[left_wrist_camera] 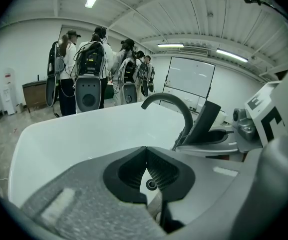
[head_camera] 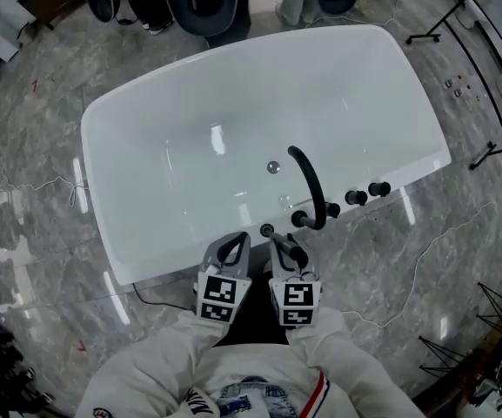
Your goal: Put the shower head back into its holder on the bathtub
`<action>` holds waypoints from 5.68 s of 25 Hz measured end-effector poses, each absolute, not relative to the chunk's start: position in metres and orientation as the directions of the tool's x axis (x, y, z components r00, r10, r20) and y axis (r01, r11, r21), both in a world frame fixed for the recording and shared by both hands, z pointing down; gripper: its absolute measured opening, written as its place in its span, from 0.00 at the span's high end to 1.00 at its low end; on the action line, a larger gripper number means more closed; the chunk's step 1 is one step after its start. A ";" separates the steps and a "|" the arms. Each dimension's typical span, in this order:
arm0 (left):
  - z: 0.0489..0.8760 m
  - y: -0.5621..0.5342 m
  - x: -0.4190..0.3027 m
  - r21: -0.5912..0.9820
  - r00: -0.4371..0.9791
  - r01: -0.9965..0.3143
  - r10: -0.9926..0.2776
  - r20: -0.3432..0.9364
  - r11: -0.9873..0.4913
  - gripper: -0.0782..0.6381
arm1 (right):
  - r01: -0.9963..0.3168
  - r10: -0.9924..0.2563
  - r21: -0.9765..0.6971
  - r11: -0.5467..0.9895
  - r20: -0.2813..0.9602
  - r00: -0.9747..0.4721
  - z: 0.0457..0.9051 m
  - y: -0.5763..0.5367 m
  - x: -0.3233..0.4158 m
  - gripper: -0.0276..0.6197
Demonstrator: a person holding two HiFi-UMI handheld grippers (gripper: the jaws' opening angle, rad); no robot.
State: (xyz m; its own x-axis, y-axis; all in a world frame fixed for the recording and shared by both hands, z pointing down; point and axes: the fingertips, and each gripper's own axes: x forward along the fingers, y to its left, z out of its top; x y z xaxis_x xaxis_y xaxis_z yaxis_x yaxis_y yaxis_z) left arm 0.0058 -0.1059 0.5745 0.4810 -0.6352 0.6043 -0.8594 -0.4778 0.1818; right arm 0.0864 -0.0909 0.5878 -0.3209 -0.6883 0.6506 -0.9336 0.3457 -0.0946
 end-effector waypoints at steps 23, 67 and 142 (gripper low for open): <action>0.637 -0.110 0.005 0.164 0.491 -0.847 -0.627 0.605 -0.505 0.89 | -0.954 -0.714 -0.068 0.293 0.647 -0.266 0.637 -0.091 0.082 0.74; 0.685 -0.115 0.001 0.199 0.488 -0.855 -0.614 0.620 -0.479 0.89 | -0.942 -0.681 -0.022 0.335 0.685 -0.258 0.687 -0.099 0.070 0.74; 0.662 -0.103 -0.032 0.180 0.516 -0.825 -0.582 0.628 -0.536 0.89 | -0.964 -0.669 0.001 0.267 0.720 -0.185 0.667 -0.070 0.076 0.68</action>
State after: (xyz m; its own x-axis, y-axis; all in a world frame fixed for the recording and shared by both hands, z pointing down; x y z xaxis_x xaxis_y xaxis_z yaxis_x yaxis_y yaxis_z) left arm -0.0316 -0.1033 0.6619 0.5158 -0.5822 0.6285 -0.8246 -0.5362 0.1801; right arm 0.0762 -0.0698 0.6672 -0.1846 -0.6686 0.7204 -0.9636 0.2674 0.0013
